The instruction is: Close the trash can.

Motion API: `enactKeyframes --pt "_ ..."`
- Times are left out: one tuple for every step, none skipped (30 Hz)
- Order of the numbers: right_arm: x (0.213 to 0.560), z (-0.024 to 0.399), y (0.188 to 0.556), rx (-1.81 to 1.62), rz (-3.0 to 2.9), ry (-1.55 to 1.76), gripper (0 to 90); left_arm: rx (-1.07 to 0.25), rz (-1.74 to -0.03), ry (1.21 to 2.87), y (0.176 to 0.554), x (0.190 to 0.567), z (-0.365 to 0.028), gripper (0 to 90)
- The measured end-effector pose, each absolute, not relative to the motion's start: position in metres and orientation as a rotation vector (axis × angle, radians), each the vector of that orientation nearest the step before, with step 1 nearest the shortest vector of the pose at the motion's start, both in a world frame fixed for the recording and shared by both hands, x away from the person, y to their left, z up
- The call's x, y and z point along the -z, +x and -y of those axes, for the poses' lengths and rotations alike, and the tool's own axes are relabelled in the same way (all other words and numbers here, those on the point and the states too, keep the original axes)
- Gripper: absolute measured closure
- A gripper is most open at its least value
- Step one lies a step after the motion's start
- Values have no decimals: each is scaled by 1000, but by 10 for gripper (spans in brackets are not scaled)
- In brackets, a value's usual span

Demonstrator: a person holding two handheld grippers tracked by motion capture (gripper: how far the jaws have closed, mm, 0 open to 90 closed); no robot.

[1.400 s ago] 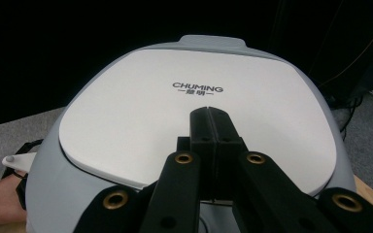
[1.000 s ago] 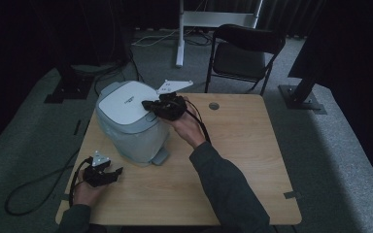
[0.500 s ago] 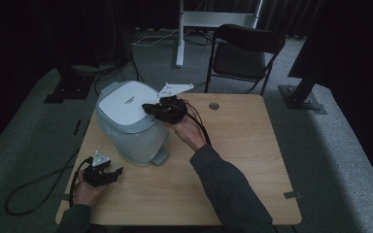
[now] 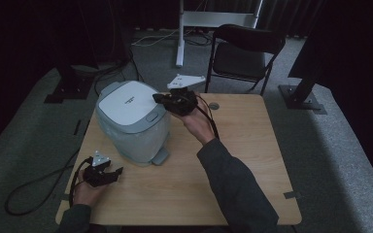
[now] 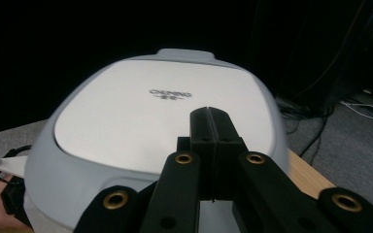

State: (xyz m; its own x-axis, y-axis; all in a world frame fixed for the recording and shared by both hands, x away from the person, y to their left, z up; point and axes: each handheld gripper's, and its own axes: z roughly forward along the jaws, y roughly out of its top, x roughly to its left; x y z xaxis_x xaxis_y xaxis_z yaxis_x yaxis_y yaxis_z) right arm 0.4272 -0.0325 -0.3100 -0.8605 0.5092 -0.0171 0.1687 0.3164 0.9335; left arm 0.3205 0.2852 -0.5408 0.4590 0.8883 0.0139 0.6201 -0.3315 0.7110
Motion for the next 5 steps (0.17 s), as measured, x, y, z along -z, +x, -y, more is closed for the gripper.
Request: enactKeyframes --pt "310 35 428 -1548 -2280 615 899 -539 -1252 2069 321 541 -285 373" --pt "311 38 428 -1539 -2280 619 899 -539 -1251 2069 321 541 -285 372" --pt "312 42 428 -1529 -2276 624 898 -539 -1250 2069 321 541 -285 373" --pt "312 45 428 -1519 -2274 628 893 -539 -1250 2068 321 541 -285 373" --pt "313 49 429 -1515 -2271 631 871 -539 -1250 2068 321 541 -285 373"
